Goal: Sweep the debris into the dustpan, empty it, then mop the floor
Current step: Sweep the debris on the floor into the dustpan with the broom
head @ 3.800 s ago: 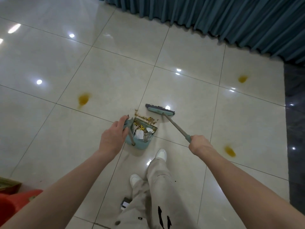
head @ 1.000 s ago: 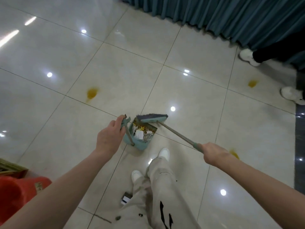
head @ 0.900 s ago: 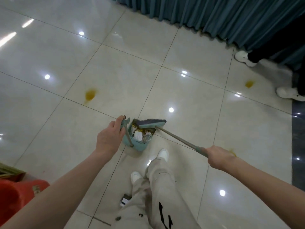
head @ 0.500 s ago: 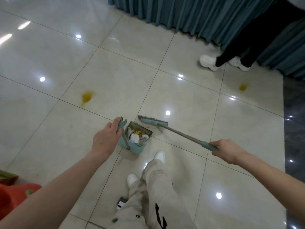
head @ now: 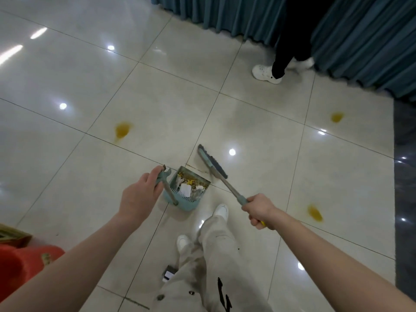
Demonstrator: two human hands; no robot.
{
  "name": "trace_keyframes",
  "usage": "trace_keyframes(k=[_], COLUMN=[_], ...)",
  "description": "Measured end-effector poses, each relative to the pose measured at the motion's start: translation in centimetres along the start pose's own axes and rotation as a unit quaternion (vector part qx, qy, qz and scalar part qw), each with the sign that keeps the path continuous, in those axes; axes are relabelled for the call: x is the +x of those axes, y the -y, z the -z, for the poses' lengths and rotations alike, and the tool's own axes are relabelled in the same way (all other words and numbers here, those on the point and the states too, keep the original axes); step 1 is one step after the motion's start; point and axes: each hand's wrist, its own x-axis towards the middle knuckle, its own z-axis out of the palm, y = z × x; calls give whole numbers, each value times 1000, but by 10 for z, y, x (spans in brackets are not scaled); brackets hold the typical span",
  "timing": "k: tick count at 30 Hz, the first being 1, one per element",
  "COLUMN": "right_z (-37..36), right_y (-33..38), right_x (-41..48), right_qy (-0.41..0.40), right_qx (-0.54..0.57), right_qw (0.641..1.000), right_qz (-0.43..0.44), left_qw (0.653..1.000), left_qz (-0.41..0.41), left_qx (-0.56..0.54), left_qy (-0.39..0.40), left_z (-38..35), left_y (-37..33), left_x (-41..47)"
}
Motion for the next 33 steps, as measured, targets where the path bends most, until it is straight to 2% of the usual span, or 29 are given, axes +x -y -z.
trace_keyframes(k=[7, 15, 20, 24, 28, 33], right_z=[-50, -88, -70, -41, -17, -8], right_y=[44, 100, 127, 134, 113, 76], right_x=[18, 54, 61, 43, 20, -1], right_qy=[86, 89, 77, 52, 21, -2], right_qx=[172, 281, 270, 204, 160, 157], right_qw=[981, 955, 960, 977, 986, 987], right_qz=[-33, -33, -6, 30, 49, 27], left_qw=[999, 998, 998, 997, 996, 996], left_qz=[28, 29, 28, 28, 58, 59], left_qx=[0, 29, 9, 16, -7, -24], left_qy=[-16, -40, -61, -64, -66, -63], left_z=[12, 15, 18, 20, 21, 22], left_y=[19, 57, 72, 77, 75, 71], left_x=[-5, -11, -13, -14, -17, -24])
